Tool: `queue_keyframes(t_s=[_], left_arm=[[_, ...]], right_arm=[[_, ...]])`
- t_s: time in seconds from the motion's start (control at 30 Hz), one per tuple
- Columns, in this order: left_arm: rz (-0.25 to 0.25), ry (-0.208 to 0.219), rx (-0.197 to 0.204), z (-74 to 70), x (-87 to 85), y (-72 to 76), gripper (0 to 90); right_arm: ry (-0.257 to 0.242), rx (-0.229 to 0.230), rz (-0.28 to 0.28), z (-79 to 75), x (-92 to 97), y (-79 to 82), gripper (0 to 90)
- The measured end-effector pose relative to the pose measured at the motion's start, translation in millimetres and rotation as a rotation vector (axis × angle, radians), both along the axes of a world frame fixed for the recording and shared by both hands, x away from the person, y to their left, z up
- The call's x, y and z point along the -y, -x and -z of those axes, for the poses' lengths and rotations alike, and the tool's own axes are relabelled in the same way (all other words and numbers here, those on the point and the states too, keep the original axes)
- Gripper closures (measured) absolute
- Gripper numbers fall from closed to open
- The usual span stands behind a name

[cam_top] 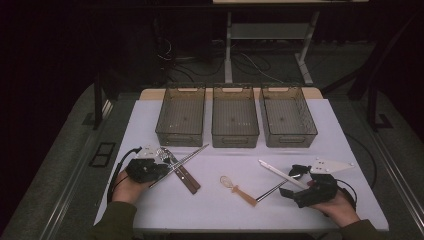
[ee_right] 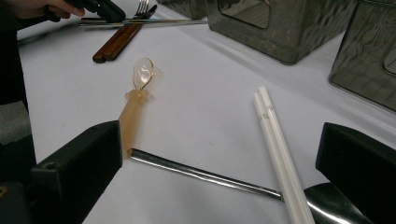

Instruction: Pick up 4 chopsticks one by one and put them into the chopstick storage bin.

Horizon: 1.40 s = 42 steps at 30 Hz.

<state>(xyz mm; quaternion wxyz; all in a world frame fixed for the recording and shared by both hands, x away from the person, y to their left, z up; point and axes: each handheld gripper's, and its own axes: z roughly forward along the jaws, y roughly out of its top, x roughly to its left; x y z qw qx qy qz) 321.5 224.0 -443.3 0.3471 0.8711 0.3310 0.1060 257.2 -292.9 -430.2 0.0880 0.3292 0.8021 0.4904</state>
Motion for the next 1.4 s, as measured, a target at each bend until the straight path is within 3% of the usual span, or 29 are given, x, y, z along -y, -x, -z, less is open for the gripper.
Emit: queue_keyframes(t_s=[0.27,0.67,0.93,1.4], left_arm=[[0.021,-0.018,0.021,0.3,1.9,1.0,82.3],[0.031,0.012,0.005,1.3,-2.2,-1.3,83.7],[0.027,0.012,0.014,0.1,-0.6,-0.9,83.9],[0.023,0.055,0.018,-8.8,-2.7,3.3,84.0]], right_arm=[[0.003,0.0,0.0,0.2,-0.1,0.0,0.5],[0.003,-0.001,-0.001,0.2,-0.2,0.1,0.5],[0.003,0.0,-0.001,0.1,-0.1,0.1,0.5],[0.001,0.001,-0.002,-0.1,0.0,0.4,0.5]])
